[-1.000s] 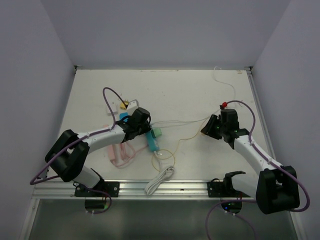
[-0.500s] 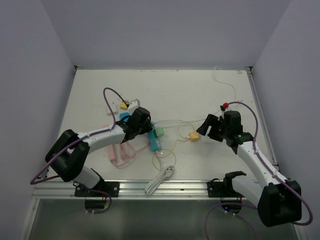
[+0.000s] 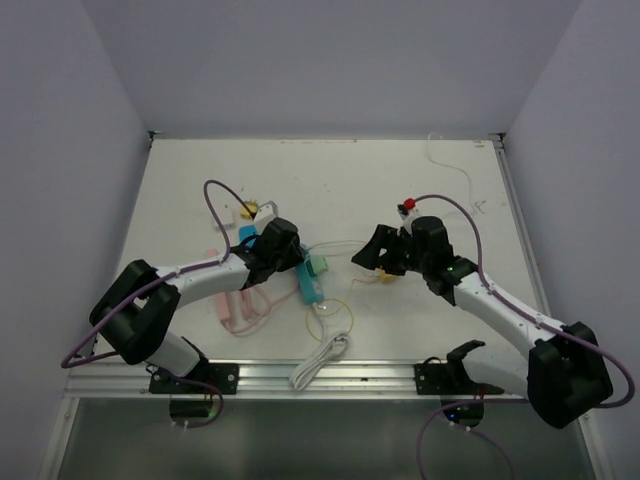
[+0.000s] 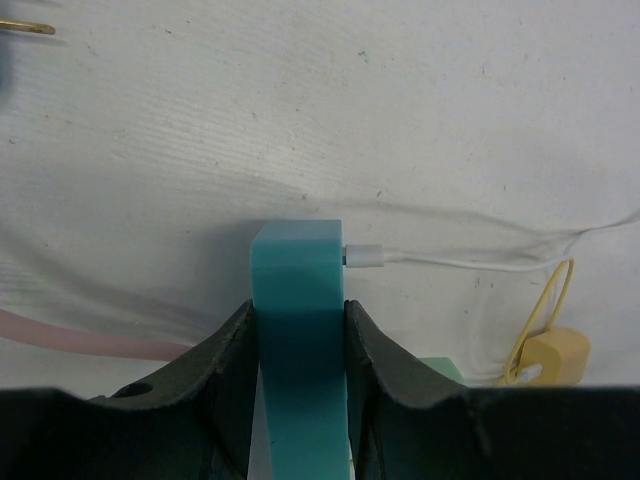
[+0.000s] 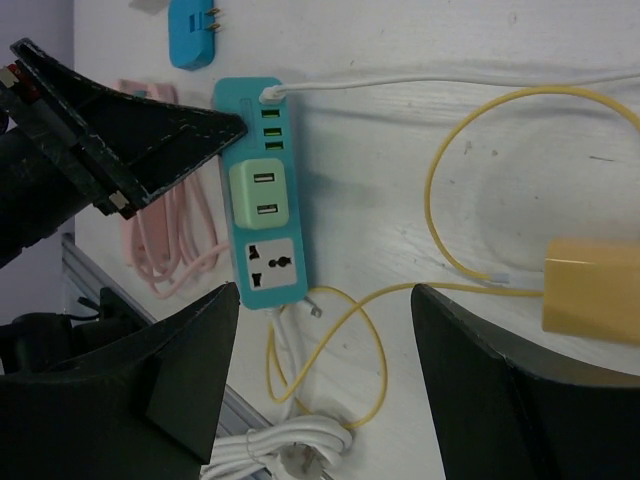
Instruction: Pull the plug off the socket
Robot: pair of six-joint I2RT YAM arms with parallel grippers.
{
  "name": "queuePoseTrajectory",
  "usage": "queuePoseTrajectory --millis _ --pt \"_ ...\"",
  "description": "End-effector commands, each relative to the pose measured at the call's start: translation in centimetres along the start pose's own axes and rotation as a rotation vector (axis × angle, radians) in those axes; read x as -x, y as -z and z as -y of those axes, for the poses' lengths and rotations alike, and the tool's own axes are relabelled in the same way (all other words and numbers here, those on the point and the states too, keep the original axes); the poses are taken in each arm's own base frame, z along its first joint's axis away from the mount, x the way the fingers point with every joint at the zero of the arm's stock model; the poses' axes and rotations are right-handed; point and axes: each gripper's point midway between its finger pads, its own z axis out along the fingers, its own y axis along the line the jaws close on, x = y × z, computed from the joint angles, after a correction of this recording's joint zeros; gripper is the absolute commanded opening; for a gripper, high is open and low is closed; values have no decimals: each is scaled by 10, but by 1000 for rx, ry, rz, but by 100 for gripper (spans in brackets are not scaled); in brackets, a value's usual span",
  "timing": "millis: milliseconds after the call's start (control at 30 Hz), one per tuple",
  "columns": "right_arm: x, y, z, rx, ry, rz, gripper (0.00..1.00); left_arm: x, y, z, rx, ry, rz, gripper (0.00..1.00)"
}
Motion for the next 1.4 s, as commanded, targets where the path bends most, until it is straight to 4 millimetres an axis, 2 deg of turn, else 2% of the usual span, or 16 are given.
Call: queuePoseTrajectory --millis 0,133,167,233,267,333,367,633,800,933,967,1033,1067,1133,1200,1367 --pt "26 -15 -34 88 -24 81 73 5 6 6 -41 16 18 0" --pt "22 -37 -47 114 -58 50 74 2 6 4 -44 17 10 0" --pt "14 -45 -48 111 -58 25 74 2 6 3 -42 19 10 0" --pt "13 -53 -55 121 -58 21 74 0 7 1 -41 16 4 0" --pt "3 -60 -56 119 -57 -7 74 -1 7 1 -40 17 3 0" --pt "-1 -67 -62 141 -73 -15 74 -2 7 1 -41 16 -1 0" --pt "-7 -71 -65 148 -75 -29 74 3 6 8 -68 27 16 0" --pt "-38 -104 -61 132 -81 -118 72 0 6 9 -82 27 7 0" --pt "-43 -112 -60 136 -79 -135 61 -3 5 7 -83 29 -1 0" --pt "-41 -114 -60 128 -54 -139 44 -6 5 5 -82 23 -6 0" --pt "-41 -113 -60 132 -52 -140 33 -6 5 5 -81 23 -5 0" --pt "-41 -111 -59 125 -47 -140 21 -6 4 3 -75 21 -3 0" --pt "-38 -108 -61 123 -39 -127 10 -7 4 0 -69 19 -6 0" --pt "-37 -105 -57 105 -24 -128 0 -8 3 -3 -65 22 -10 0" --pt "-31 -98 -58 97 -2 -108 0 -10 2 -9 -56 26 -15 0" --pt "-16 -83 -43 71 -13 -71 0 -9 1 -20 -28 22 -12 0"
